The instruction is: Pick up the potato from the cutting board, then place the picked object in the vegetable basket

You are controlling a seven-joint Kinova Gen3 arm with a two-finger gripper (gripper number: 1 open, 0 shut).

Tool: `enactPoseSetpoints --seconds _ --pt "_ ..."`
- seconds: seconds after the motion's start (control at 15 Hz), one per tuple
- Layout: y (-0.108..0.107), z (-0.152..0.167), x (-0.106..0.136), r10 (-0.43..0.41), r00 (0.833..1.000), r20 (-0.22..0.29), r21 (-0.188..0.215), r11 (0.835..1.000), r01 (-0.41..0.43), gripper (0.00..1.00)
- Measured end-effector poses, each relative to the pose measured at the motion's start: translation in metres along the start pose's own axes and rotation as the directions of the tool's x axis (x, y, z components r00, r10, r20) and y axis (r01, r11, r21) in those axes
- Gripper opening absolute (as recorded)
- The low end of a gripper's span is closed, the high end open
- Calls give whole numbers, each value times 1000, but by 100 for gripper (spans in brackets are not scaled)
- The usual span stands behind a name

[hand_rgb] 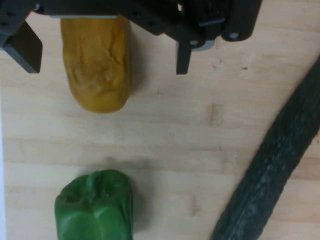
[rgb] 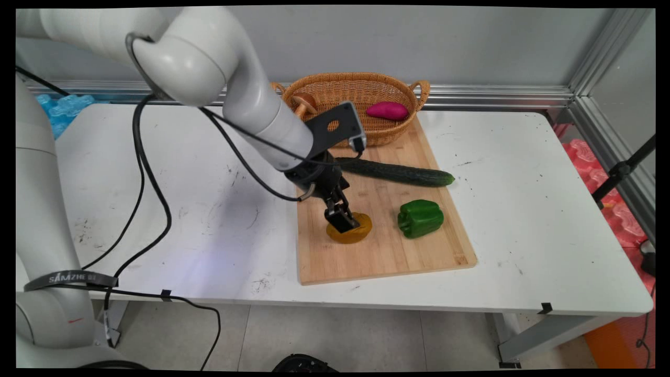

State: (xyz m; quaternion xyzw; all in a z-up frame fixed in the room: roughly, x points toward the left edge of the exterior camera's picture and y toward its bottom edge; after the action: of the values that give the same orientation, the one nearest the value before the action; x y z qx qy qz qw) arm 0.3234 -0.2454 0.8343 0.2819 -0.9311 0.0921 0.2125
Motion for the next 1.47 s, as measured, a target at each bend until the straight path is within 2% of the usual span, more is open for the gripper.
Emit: enactPoseSetpoints --seconds 0.33,0.73,0.8,1.2,1.47 --pt "1 22 -15 -12 1000 1 4 1000 12 100" --pt "9 37 -23 -23 1000 0 -4 1000 23 100" --pt "10 39 -24 -25 1000 1 -6 1000 25 0" --pt "11 43 -27 -35 999 4 -8 999 35 0" --pt "-2 37 -19 -34 999 -5 2 999 34 0"
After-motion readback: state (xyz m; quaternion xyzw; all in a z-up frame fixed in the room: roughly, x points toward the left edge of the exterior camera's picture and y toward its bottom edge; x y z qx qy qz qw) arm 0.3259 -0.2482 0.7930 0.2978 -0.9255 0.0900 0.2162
